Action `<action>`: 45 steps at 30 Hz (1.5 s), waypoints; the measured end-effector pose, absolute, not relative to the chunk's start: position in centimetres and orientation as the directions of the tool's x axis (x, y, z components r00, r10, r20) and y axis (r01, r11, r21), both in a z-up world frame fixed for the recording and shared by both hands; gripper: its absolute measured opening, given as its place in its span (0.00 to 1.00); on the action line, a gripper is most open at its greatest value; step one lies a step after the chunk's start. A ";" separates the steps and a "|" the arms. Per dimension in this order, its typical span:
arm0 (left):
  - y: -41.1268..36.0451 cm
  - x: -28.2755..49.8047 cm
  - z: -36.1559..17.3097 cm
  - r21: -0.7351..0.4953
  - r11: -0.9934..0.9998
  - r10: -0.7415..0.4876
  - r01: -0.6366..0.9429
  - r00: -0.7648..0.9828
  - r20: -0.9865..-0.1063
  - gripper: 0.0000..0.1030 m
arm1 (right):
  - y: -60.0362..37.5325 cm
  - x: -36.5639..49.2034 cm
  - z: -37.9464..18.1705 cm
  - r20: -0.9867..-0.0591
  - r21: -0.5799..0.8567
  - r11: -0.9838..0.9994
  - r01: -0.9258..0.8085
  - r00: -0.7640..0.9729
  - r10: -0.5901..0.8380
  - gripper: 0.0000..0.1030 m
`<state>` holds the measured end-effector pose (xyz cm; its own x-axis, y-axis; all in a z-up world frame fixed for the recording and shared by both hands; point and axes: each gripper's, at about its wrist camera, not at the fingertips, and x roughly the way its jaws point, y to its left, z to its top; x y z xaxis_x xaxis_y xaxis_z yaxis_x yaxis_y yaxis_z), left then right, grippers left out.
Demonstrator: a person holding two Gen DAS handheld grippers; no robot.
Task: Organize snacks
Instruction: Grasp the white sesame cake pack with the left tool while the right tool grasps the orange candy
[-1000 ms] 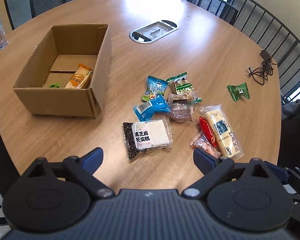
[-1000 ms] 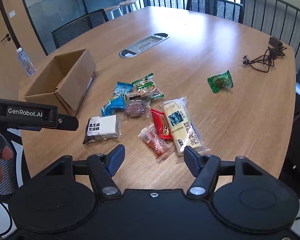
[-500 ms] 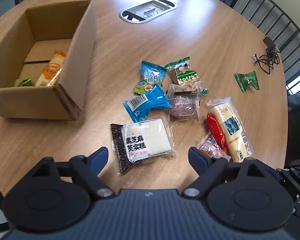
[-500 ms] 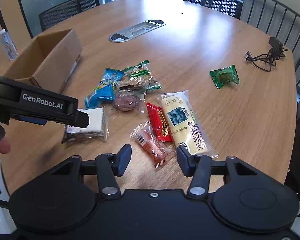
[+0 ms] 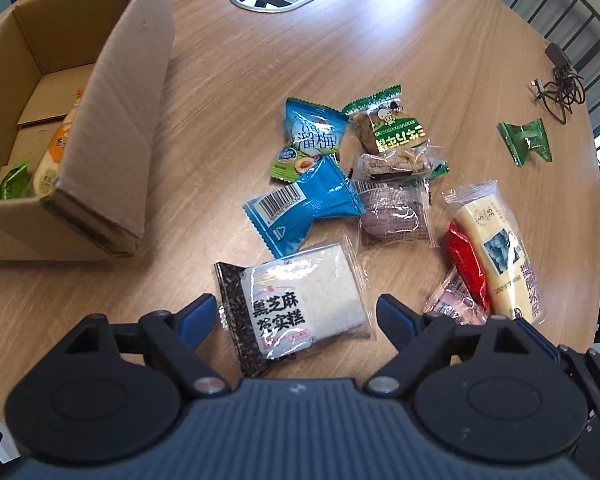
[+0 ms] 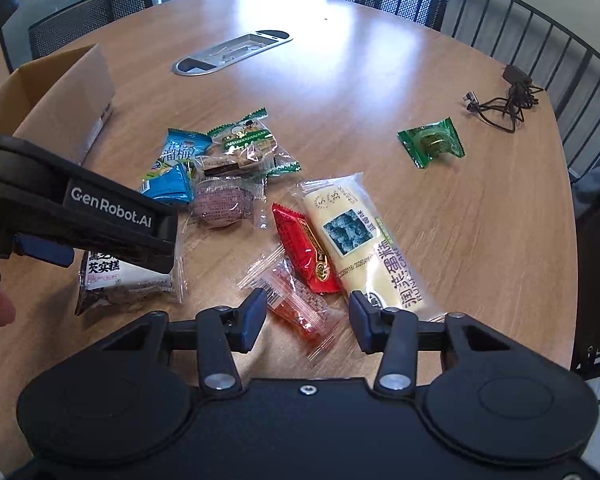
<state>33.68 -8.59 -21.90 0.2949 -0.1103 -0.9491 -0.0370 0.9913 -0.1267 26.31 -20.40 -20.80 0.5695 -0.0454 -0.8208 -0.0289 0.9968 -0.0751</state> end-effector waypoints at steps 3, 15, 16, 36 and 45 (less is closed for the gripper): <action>-8.6 34.0 -22.4 -0.094 0.994 -0.076 -0.053 0.280 -0.957 0.80 | -20.3 26.4 -21.4 -0.828 -0.055 0.998 -0.024 0.559 -0.033 0.43; -7.9 34.3 -22.3 -0.131 0.988 -0.108 -0.082 0.243 -0.964 0.62 | -20.2 27.4 -22.0 -0.833 -0.054 0.998 -0.018 0.552 -0.035 0.43; -7.8 34.5 -22.4 -0.131 0.988 -0.108 -0.081 0.241 -0.964 0.62 | -20.1 27.5 -22.0 -0.834 -0.056 0.998 -0.021 0.550 -0.035 0.43; -6.0 34.2 -21.1 -0.080 0.995 -0.059 -0.065 0.280 -0.958 0.79 | -19.3 27.0 -21.9 -0.867 0.022 0.995 -0.096 0.494 0.067 0.37; -6.2 34.5 -22.3 -0.092 0.993 -0.068 -0.075 0.277 -0.959 0.81 | -20.0 28.0 -21.6 -0.863 -0.008 0.995 -0.095 0.503 0.041 0.38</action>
